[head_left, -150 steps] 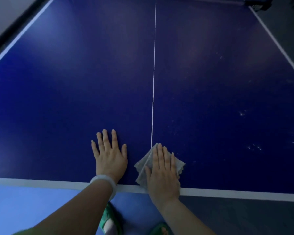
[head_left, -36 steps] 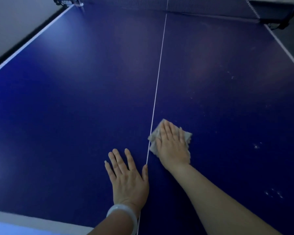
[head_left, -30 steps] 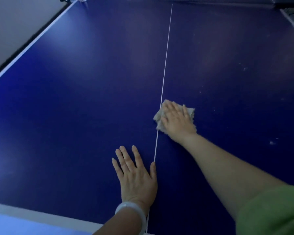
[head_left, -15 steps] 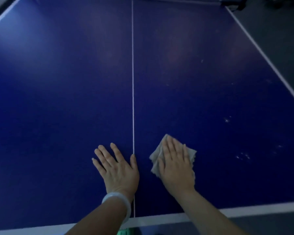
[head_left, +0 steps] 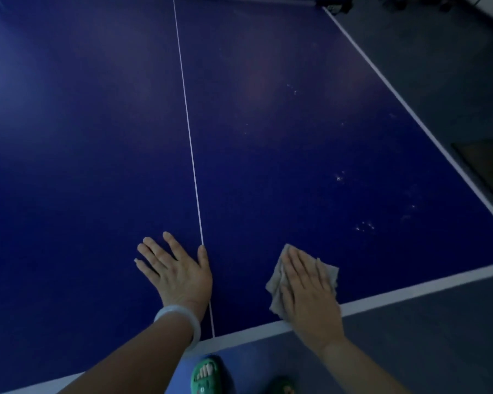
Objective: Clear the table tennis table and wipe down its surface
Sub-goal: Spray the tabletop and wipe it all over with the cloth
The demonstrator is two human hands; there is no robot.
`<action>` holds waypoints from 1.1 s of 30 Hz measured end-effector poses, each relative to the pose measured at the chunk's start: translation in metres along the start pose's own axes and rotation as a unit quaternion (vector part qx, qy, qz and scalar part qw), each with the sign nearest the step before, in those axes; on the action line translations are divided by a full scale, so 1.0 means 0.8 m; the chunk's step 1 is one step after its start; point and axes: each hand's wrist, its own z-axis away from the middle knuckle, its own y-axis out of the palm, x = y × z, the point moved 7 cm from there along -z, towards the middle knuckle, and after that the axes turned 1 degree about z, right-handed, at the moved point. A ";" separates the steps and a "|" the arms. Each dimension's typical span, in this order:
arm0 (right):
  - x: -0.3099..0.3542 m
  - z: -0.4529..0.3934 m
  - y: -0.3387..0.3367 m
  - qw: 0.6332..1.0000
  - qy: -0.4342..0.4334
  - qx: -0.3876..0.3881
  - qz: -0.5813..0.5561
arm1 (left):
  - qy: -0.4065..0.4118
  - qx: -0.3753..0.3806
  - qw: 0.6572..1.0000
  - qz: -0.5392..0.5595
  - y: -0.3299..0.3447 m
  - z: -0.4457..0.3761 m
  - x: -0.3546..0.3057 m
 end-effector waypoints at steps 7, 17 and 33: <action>-0.114 0.006 -0.007 0.993 0.118 -0.011 -0.007 | 0.029 -0.005 0.996 0.080 -0.011 -0.002 -0.004; -0.147 0.010 -0.004 1.000 -0.005 -0.003 -0.020 | 0.172 0.045 0.984 0.035 0.061 0.106 -0.225; -0.203 -0.009 -0.011 0.999 0.001 -0.030 -0.037 | 0.116 -0.019 0.992 -0.047 0.087 0.112 -0.237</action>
